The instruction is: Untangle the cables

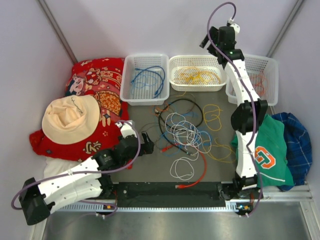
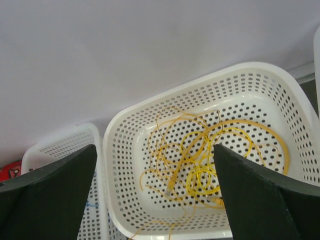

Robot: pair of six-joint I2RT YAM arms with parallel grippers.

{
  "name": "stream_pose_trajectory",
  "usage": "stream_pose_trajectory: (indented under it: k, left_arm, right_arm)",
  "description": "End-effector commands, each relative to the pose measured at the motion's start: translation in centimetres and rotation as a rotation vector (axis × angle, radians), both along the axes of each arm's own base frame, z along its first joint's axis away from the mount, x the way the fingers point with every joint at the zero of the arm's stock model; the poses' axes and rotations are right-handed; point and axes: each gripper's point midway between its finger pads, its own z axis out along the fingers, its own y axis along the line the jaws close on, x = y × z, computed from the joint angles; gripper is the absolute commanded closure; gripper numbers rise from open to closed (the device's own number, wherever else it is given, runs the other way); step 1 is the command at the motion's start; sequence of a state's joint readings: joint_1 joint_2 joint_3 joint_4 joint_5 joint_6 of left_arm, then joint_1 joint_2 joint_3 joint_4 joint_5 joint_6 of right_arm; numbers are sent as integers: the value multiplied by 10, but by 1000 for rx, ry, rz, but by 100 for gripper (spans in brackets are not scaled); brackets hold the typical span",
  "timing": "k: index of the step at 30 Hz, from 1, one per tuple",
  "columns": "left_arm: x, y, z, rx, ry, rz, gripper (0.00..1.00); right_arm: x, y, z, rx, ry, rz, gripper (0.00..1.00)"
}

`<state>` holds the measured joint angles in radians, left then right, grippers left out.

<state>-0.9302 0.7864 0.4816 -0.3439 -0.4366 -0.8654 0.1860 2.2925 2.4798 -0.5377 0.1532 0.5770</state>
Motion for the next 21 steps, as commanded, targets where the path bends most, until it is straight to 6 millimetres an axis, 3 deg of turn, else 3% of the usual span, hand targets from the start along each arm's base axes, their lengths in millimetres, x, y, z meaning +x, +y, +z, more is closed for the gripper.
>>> stream_pose_trajectory:
  k: [1,2,3,4,5,6,7,8,9,10,11,12,13,14,15,16,17,18,19,20,21]
  left_arm:
    - [5,-13,24,-67,-43,-19,1]
    - [6,-13,26,-73,-47,-18,1]
    - [5,-13,26,-78,-47,-19,1]
    - [6,-14,31,-93,-58,-20,1]
    - [6,-14,33,-97,-63,-23,1]
    - [6,-15,35,-99,-66,-26,1]
    - [6,-15,38,-105,-71,-28,1]
    - [6,-15,39,-102,-72,-29,1]
    - [6,-15,41,-98,-76,-33,1]
    - [6,-15,44,-99,-80,-35,1]
    - [6,-13,43,-81,-75,-34,1]
    - [6,-11,46,-66,-84,-39,1]
    - [7,-11,54,-62,-96,-39,1]
    - [7,-7,54,-26,-100,-49,1]
    - [7,-4,56,-5,-102,-46,1]
    - [11,-1,66,1,-119,-26,1]
    - [12,2,70,15,-123,-12,1]
    - [12,8,65,55,-104,0,1]
    - [15,9,74,57,-114,18,1]
    - [16,9,77,63,-112,22,1]
    - [17,8,80,71,-108,25,1]
  right_arm:
    - [-32,13,69,28,-137,40,1]
    - [-48,15,93,18,-175,53,1]
    - [-61,29,84,4,-145,81,1]
    - [-71,32,87,-10,-143,80,1]
    - [-81,37,64,-38,-90,93,1]
    - [-110,49,90,-34,-135,125,1]
    - [-120,52,91,-34,-149,128,1]
    - [-136,58,54,-51,-81,148,1]
    - [-160,57,73,-31,-130,159,1]
    - [-175,66,75,-15,-161,184,1]
    - [-189,68,33,-31,-90,200,1]
    - [-211,64,45,-22,-123,212,2]
    - [-224,71,36,-27,-109,234,4]
    - [-238,71,6,-61,-48,253,5]
    - [-251,73,0,-77,-42,273,5]
    - [-270,75,7,-87,-67,287,5]
    - [-285,74,-12,-134,-33,311,5]
    - [-295,73,-16,-152,-30,321,5]
    - [-308,65,-5,-154,-65,302,4]
    - [-324,69,-20,-186,-37,339,4]
    - [-332,65,-21,-199,-40,328,4]
